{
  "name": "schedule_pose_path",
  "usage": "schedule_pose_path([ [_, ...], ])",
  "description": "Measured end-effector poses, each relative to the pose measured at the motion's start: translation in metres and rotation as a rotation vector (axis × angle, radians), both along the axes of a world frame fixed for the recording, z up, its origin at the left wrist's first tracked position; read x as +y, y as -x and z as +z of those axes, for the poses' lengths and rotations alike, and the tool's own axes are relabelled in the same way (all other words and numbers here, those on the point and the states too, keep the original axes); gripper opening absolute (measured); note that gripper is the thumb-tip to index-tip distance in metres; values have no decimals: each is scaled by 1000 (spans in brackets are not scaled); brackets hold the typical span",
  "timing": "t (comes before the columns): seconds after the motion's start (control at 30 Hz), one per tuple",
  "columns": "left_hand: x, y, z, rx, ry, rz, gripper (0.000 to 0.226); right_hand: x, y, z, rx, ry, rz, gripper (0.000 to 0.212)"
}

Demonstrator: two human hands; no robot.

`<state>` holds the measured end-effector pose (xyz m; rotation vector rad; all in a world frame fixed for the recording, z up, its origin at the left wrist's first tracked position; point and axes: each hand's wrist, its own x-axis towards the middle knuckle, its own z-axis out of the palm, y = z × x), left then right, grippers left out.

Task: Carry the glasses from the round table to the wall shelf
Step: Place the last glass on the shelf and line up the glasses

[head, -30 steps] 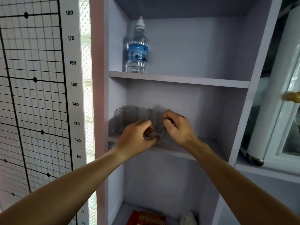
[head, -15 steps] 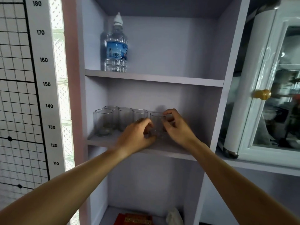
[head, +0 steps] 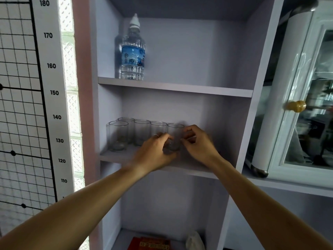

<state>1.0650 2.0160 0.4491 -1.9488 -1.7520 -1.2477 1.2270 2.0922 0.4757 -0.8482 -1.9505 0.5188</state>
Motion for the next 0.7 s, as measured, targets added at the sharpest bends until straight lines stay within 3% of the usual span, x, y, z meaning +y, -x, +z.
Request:
schedule_pose_path([
  [0.33,-14,13,0,-1,-9,14,31,-8,11,3,105,-120,-38,9],
  [0.53,-53,56,-5,18,-30,196,23,-25,68,7,40,-312,233,17],
  [0.7,-83,87,-9,-48,-13,246,23,-41,123,10,-125,-194,348,33],
])
